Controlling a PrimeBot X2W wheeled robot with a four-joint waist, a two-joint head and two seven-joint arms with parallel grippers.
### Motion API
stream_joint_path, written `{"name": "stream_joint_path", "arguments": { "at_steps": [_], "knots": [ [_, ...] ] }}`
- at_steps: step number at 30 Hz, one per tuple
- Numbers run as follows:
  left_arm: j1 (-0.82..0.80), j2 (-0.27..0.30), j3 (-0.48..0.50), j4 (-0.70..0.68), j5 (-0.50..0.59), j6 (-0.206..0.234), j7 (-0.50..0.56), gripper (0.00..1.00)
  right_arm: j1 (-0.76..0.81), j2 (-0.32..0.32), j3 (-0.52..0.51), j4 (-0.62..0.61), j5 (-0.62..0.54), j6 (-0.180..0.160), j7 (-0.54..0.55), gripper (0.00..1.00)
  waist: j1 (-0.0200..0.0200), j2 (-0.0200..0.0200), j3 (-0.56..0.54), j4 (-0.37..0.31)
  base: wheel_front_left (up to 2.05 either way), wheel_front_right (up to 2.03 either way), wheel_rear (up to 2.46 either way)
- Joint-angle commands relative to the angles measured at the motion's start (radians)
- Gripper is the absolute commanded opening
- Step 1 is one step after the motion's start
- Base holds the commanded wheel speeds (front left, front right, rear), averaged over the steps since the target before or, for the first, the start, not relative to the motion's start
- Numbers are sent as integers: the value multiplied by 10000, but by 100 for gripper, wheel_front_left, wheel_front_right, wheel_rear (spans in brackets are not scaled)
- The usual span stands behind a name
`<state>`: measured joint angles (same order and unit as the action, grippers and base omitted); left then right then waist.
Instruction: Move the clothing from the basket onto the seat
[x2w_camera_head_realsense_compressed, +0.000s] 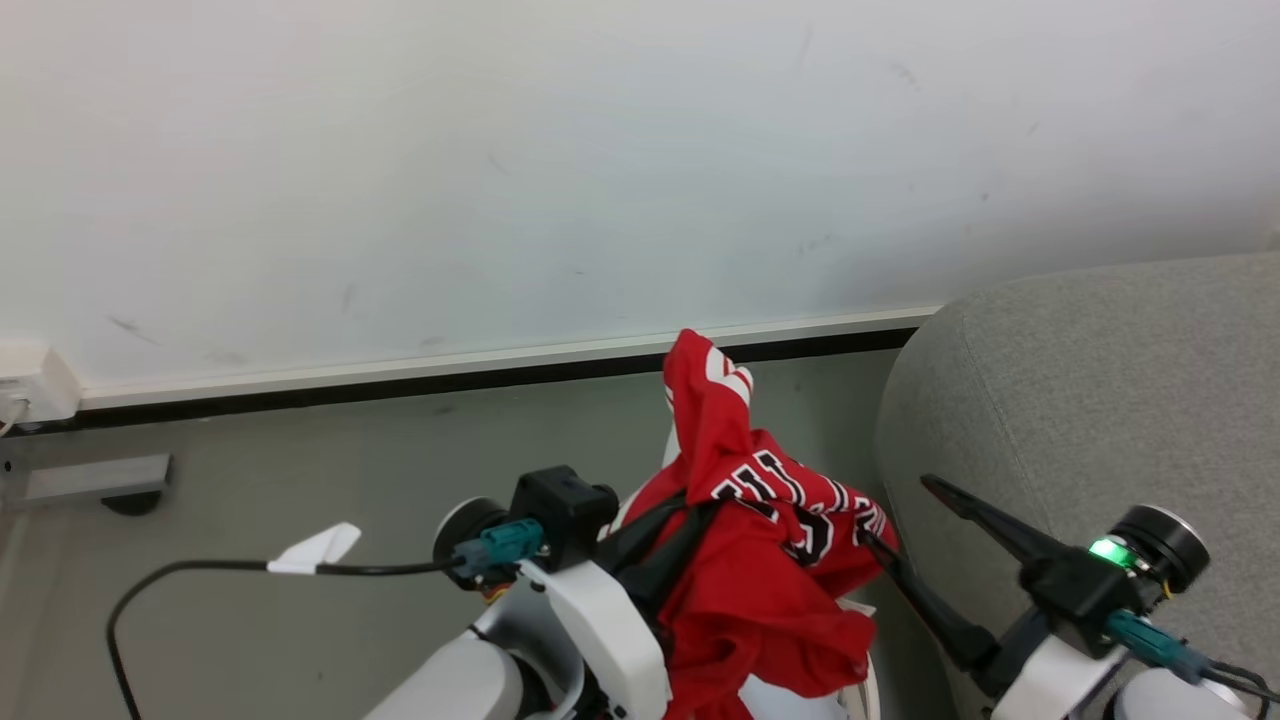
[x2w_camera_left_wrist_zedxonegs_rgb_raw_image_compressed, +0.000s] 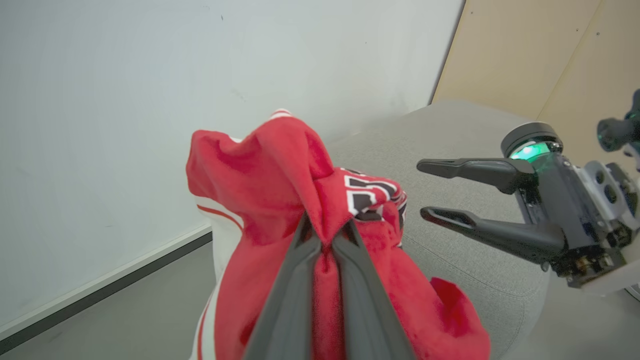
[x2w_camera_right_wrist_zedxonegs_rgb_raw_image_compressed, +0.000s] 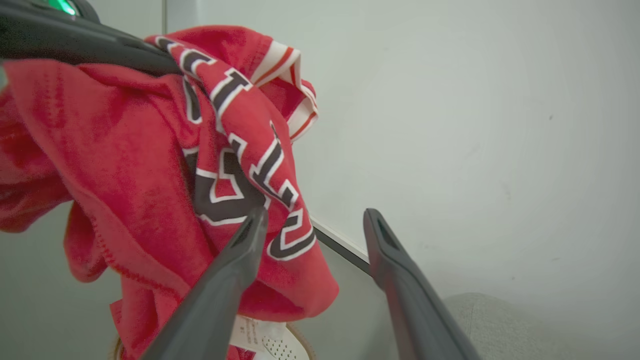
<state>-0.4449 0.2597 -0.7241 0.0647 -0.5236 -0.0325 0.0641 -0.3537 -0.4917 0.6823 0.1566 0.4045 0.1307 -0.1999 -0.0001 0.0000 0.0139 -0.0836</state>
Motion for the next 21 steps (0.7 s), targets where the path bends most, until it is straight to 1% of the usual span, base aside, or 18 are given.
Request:
{"name": "stream_joint_path", "arguments": {
  "at_steps": [1,3,6,9,11,12,13,14,17,21],
  "knots": [
    [92,-54,-75,-118,-18,2,68,0,-448,-90,398,217,81,1,152,100,1,0,-22,54,0,0,0],
    [71,-98,-191,-216,21,-24,149,0,-946,-42,979,583,75,1,330,100,1,0,-41,109,0,0,0],
    [46,-175,-399,-307,-13,-116,285,0,-1546,202,1843,1147,382,1,485,100,1,0,-72,222,0,0,0],
    [26,-258,-537,-309,-94,-186,364,0,-2038,430,2726,1712,821,1,487,100,1,0,-90,327,0,0,0],
    [41,-342,-616,-265,-157,-230,380,0,-2228,598,3320,2039,1307,1,540,100,1,0,-107,413,0,0,0],
    [49,-381,-647,-237,-210,-255,397,0,-2325,678,3564,2162,1554,-1,505,86,1,0,-121,467,0,0,0],
    [72,-417,-656,-212,-263,-251,405,0,-2413,763,3777,2189,1910,1,405,28,1,0,-128,508,0,0,0],
    [93,-417,-661,-193,-278,-247,405,0,-2467,803,3923,2228,2261,-1,301,0,1,0,-130,539,0,0,0],
    [167,-355,-635,-123,-313,-194,364,0,-2600,768,4210,2362,3091,-1,-30,0,1,0,-130,611,0,0,0],
    [213,-246,-544,-39,-253,-55,265,0,-2570,790,4003,2537,3923,-1,-450,0,1,0,-104,640,0,0,0]
  ]
}}
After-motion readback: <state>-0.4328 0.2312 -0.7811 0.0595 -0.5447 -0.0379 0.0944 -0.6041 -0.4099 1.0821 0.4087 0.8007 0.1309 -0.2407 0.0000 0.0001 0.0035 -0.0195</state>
